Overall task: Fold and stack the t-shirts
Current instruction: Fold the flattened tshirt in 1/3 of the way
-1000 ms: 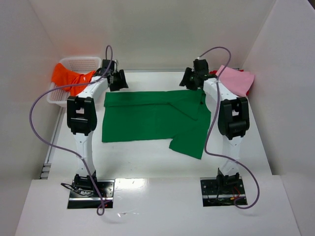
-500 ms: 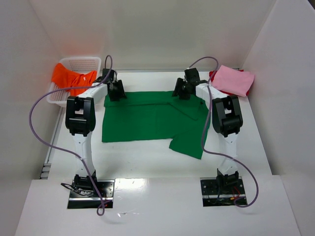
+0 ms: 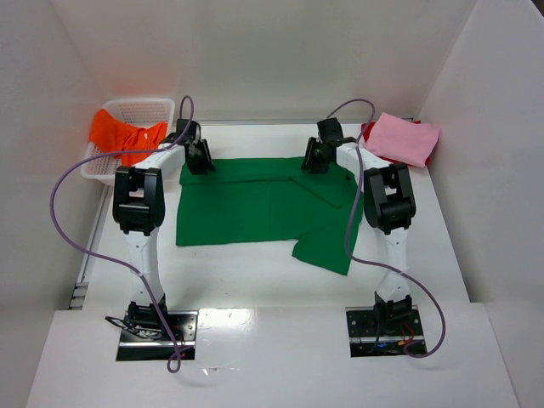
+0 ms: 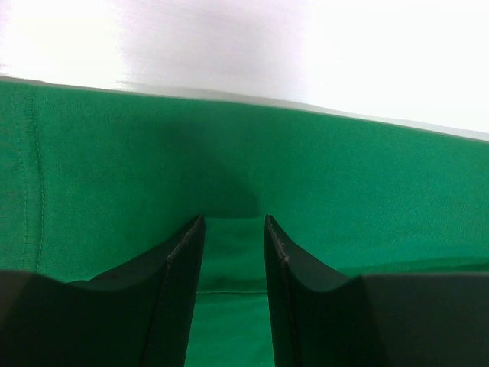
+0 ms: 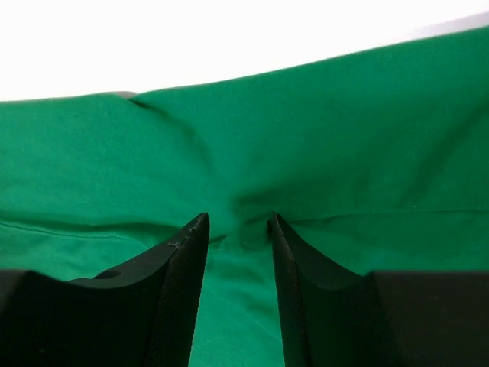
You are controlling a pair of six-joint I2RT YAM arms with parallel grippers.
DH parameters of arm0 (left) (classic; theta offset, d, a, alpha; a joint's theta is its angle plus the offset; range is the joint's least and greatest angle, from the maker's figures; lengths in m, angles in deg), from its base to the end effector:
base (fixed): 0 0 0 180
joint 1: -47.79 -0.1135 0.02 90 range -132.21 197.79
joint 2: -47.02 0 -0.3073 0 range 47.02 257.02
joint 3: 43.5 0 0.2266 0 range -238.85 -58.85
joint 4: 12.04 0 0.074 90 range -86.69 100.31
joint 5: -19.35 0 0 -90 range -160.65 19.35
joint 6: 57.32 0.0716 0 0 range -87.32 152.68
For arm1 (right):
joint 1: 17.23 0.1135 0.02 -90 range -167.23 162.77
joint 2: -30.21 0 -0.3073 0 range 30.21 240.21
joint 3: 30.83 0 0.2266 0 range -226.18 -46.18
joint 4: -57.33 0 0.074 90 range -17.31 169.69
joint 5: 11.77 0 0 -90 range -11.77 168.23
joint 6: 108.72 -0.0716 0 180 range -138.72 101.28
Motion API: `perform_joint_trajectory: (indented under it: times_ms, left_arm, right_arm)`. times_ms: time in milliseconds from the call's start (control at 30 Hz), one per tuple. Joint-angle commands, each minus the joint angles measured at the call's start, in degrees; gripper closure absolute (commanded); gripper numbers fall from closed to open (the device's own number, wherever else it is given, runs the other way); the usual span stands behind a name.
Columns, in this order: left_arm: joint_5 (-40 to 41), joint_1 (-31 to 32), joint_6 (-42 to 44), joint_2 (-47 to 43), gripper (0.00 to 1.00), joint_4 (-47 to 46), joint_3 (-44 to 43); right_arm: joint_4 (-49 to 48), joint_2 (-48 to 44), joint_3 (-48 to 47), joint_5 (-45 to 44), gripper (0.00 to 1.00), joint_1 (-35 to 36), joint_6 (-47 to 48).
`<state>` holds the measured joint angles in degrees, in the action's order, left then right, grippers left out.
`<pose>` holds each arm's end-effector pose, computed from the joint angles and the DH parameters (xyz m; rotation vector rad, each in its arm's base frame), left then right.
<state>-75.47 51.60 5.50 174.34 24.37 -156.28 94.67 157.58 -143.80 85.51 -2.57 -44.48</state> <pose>0.5157 -0.0404 0.1881 -0.4671 2.4418 -0.3363 0.4967 0.1393 0.1875 0.1884 2.5138 0.4524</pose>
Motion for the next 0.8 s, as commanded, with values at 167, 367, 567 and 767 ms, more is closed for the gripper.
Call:
perform_joint_trajectory:
  times_ms: [167, 367, 567, 767]
  left_arm:
    - [0.1, -0.4, 0.6, 1.4, 0.55, 0.0, -0.9]
    - [-0.4, -0.4, 0.6, 1.4, 0.55, 0.0, -0.9]
    - [-0.4, -0.4, 0.6, 1.4, 0.54, 0.6, -0.9]
    - [-0.4, -0.4, 1.2, 2.0, 0.54, 0.6, -0.9]
  right_arm:
    - [3.7, -0.8, -2.6, -2.2, 0.65, 1.0, 0.6]
    - [3.7, -1.9, -0.3, -2.2, 0.94, 1.0, 0.6]
    - [3.7, -4.0, 0.8, -1.4, 0.96, 1.5, 0.6]
    - [3.1, -7.9, 5.5, 0.9, 0.96, 2.7, -0.7]
